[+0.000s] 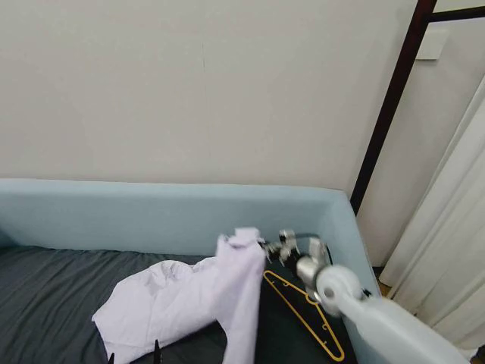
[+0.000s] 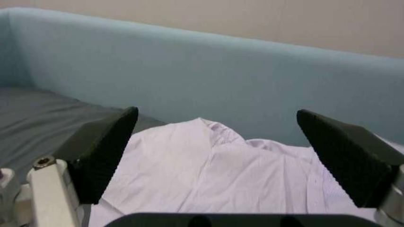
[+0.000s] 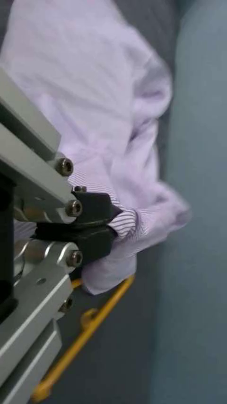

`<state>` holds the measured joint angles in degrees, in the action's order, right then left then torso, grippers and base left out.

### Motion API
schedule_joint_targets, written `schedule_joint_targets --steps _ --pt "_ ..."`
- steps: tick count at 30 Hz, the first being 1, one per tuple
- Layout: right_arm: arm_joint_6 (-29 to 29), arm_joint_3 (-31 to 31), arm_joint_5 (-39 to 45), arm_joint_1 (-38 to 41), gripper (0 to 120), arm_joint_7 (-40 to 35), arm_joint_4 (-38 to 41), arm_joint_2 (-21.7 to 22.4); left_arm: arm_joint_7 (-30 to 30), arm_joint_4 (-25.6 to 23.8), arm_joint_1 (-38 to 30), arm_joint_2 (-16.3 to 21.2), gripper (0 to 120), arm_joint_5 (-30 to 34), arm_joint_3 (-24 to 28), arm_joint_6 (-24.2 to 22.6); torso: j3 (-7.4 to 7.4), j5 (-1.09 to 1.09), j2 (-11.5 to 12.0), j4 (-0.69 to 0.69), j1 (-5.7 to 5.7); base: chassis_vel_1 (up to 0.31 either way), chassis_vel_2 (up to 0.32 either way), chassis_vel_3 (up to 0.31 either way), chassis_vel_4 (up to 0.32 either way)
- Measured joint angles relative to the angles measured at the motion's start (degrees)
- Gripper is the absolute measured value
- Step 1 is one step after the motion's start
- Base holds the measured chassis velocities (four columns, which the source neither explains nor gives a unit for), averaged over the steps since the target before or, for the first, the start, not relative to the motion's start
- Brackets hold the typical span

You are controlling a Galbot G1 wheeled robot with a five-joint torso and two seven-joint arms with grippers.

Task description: Pick up the clothes from the sofa and hang them on the clothes hanger.

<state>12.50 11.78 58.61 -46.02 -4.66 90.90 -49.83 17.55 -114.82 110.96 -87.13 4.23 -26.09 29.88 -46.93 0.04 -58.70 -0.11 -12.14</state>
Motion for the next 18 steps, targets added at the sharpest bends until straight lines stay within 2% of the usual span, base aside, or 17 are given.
schedule_joint_targets --steps 3,5,10,14,18 --pt "-0.19 -5.47 -0.82 -6.49 0 -0.19 -0.79 1.22 0.01 0.19 -0.17 0.26 99 0.01 -0.01 -0.06 0.01 -0.02 0.00 0.05 0.00 0.000 0.000 0.000 0.000" --pt "-0.12 -6.03 -0.79 -7.06 0 -0.29 -0.61 1.62 0.02 0.23 -0.24 0.33 99 0.02 -0.03 -0.06 0.00 -0.02 0.00 0.05 0.00 0.000 0.000 0.000 0.000" --pt "2.26 -14.40 0.46 -13.66 0 -2.18 3.91 9.21 0.05 0.66 -1.26 0.95 99 0.48 0.06 -0.24 0.00 -0.04 0.00 0.02 0.00 0.000 0.000 0.000 0.000" --pt "4.21 -16.74 -0.59 -17.43 0 -3.24 5.05 11.74 0.05 0.80 -1.95 1.33 99 0.54 0.51 -0.63 0.00 -0.05 0.00 0.02 0.00 0.000 0.000 0.000 0.000" --pt "4.42 -16.81 -2.43 -19.23 0 -3.51 4.77 11.43 0.05 0.80 -2.24 1.49 99 0.60 0.55 -0.82 0.00 -0.04 0.00 0.01 0.00 0.000 0.000 0.000 0.000"
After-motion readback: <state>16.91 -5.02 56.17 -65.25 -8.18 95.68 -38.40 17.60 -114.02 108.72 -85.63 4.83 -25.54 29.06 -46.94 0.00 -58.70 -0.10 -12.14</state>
